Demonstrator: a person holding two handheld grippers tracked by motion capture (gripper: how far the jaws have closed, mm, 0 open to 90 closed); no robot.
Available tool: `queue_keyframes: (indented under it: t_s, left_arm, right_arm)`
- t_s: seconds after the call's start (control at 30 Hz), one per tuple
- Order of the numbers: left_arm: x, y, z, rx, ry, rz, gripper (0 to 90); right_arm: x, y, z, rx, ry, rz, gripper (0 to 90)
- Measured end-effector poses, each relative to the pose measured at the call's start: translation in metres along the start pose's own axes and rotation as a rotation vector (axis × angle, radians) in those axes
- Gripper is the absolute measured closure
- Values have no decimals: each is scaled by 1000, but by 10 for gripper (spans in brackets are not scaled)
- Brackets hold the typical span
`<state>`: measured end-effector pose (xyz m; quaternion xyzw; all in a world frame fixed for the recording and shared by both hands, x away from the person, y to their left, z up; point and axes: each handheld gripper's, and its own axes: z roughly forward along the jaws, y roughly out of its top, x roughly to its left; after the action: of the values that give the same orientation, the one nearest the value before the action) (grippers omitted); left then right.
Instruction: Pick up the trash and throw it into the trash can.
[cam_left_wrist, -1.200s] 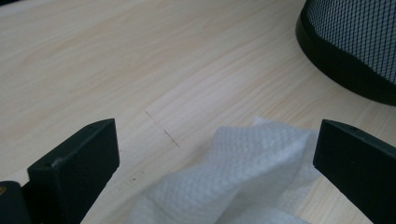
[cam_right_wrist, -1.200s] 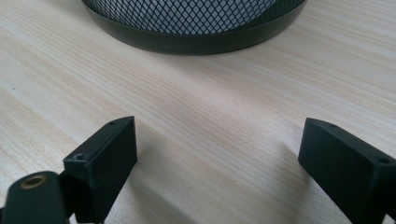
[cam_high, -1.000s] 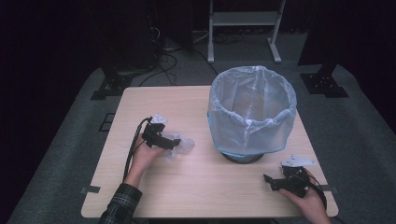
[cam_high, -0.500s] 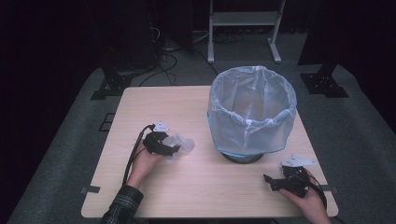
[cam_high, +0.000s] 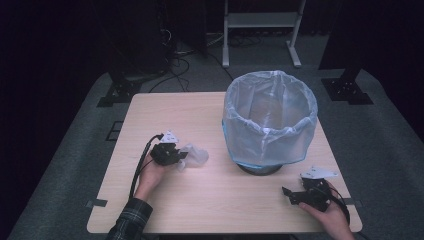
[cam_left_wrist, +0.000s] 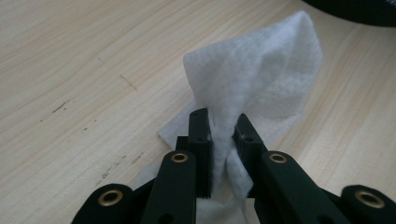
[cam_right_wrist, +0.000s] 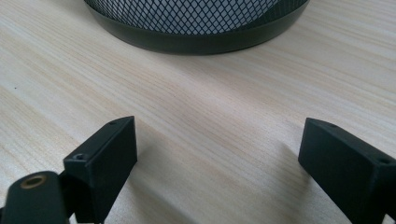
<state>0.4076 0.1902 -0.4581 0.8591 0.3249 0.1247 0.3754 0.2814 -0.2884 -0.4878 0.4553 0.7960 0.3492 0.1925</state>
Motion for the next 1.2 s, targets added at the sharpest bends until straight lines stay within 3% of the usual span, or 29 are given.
queue_keyframes:
  t_s: [0.33, 1.2]
  left_arm:
    - [0, 7, -11, -68, -70, -36, 823]
    - [-9, 44, -69, -257, -131, -90, 822]
  right_arm:
    - [0, 0, 0, 0, 0, 0, 99]
    - [0, 0, 0, -1, 4, -4, 99]
